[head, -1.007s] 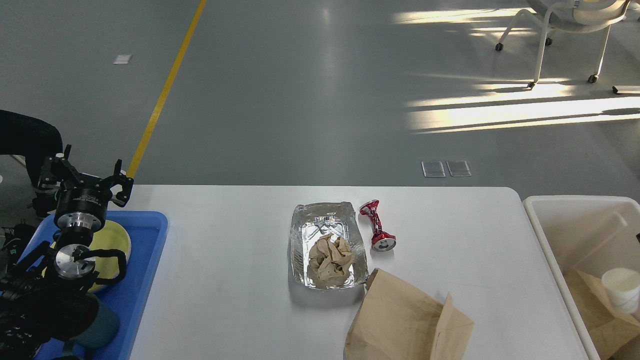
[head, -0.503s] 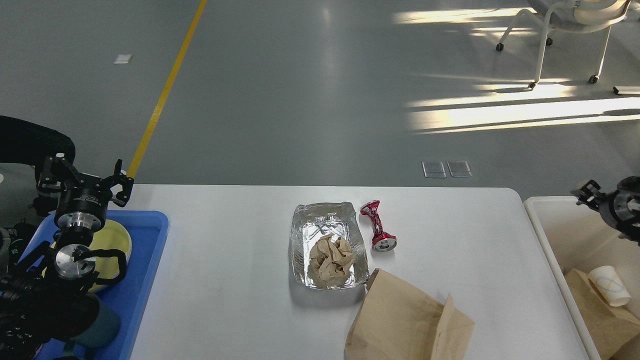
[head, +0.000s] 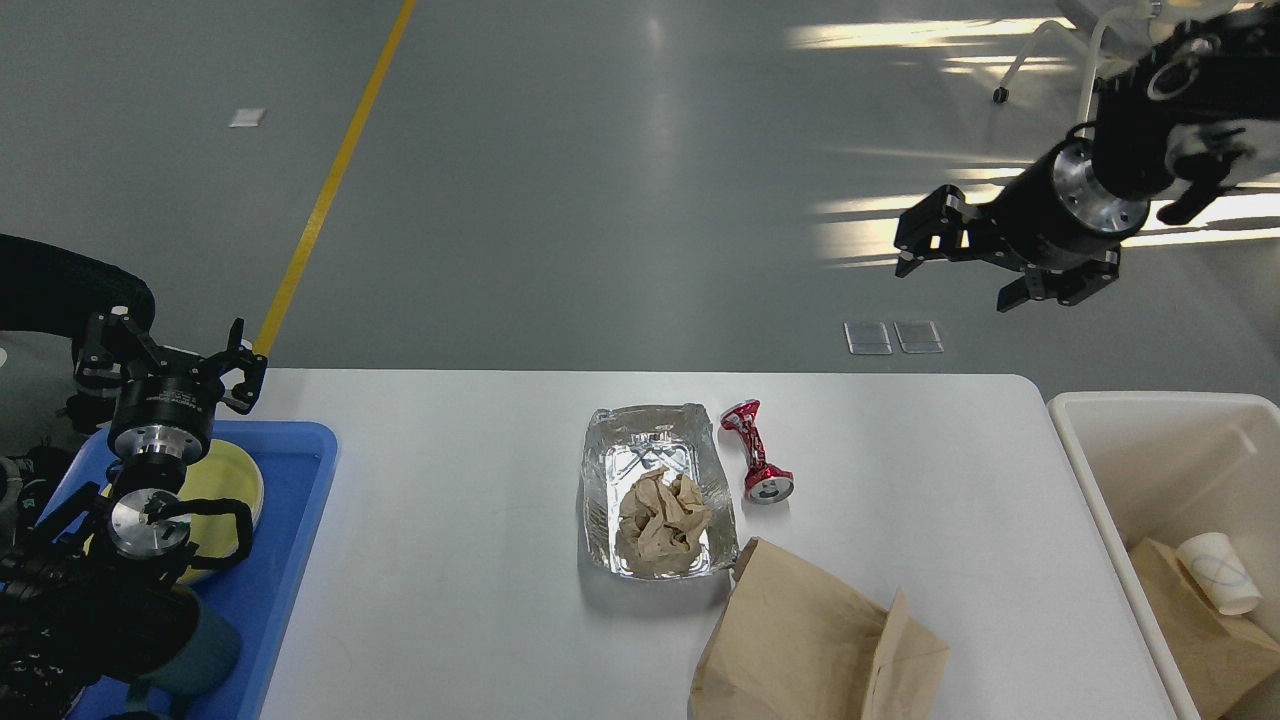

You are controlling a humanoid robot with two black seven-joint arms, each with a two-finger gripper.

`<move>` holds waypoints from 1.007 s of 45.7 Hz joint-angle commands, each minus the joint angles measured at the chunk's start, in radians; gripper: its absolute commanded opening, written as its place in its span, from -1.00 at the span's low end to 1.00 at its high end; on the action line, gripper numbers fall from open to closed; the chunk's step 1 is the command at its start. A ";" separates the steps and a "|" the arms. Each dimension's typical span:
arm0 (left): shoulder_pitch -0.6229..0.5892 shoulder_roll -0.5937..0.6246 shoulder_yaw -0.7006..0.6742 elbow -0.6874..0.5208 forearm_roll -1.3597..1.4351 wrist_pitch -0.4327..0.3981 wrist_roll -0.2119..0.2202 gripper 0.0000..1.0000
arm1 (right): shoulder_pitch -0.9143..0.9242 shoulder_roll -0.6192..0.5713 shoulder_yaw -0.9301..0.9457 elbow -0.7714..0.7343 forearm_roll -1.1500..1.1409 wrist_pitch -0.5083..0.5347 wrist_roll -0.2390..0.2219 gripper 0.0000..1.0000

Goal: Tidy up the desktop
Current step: 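Move the right gripper toward the brown paper bag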

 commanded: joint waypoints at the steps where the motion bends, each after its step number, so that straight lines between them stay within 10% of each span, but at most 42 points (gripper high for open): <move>1: 0.000 0.000 0.001 0.000 0.000 0.000 0.000 0.93 | 0.041 0.006 0.071 0.042 -0.005 0.025 0.000 1.00; 46: 0.000 0.000 0.001 0.000 0.000 0.000 0.000 0.93 | -0.464 0.166 -0.032 0.034 -0.051 -0.093 -0.009 1.00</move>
